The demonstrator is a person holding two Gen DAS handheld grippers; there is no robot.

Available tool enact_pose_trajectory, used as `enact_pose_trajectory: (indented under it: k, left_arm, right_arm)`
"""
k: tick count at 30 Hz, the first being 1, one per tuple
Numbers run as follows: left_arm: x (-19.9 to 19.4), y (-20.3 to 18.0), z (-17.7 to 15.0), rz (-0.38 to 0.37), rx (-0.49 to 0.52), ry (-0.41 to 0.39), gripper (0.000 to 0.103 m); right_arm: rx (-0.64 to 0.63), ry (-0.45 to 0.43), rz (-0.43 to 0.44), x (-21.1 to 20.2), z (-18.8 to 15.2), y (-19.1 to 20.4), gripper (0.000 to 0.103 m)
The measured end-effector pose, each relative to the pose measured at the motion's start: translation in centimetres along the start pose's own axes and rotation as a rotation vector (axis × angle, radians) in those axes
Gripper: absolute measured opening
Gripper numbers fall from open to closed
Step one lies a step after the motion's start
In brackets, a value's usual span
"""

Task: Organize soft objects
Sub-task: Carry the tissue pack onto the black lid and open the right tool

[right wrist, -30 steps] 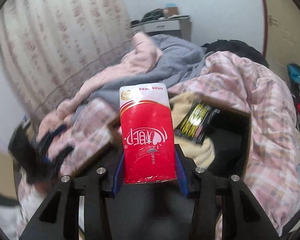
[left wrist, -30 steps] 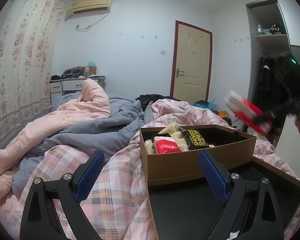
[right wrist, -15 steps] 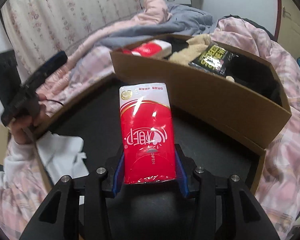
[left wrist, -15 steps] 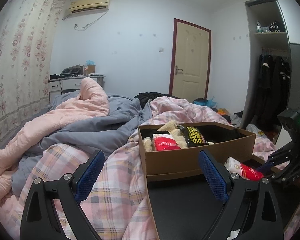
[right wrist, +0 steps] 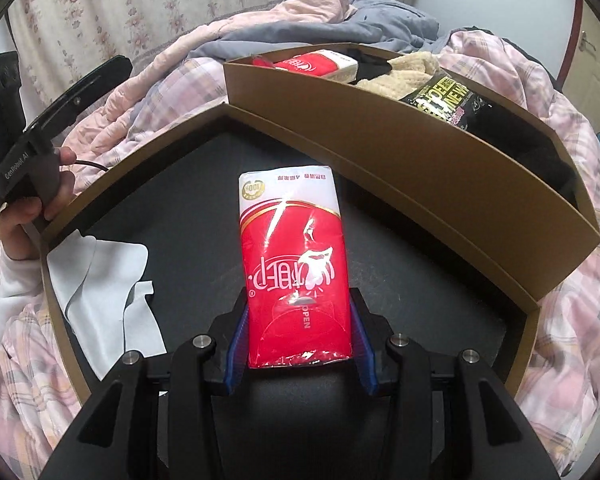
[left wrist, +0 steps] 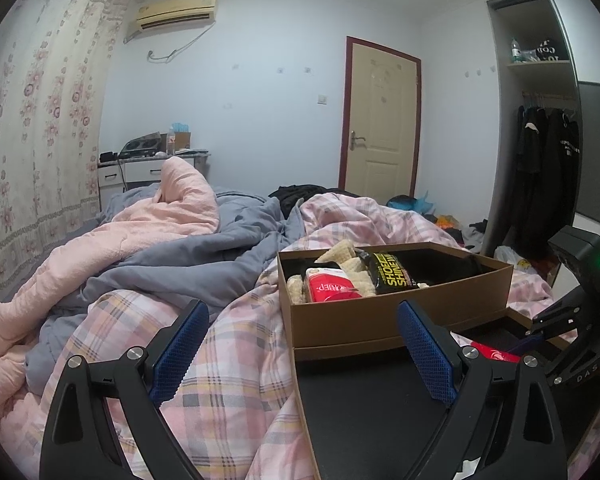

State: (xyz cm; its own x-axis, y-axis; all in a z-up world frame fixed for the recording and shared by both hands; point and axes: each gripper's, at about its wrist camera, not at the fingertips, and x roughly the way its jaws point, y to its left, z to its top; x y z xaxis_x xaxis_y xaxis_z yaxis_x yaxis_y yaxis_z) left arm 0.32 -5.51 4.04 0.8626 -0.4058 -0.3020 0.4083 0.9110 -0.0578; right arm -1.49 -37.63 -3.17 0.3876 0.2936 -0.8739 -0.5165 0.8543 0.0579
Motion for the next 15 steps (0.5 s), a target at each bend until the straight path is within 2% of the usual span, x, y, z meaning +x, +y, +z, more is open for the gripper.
enact_pose_trajectory:
  k: [8,15]
  left_arm:
    - [-0.01,0.0,0.0,0.0,0.001,0.0,0.094]
    - [-0.01,-0.03,-0.01,0.001,0.002,0.0,0.094]
  right_arm:
    - [-0.003,0.004,0.006,0.1,0.0,0.02,0.042]
    - [-0.007,0.026,0.022,0.41,0.06,0.13,0.047]
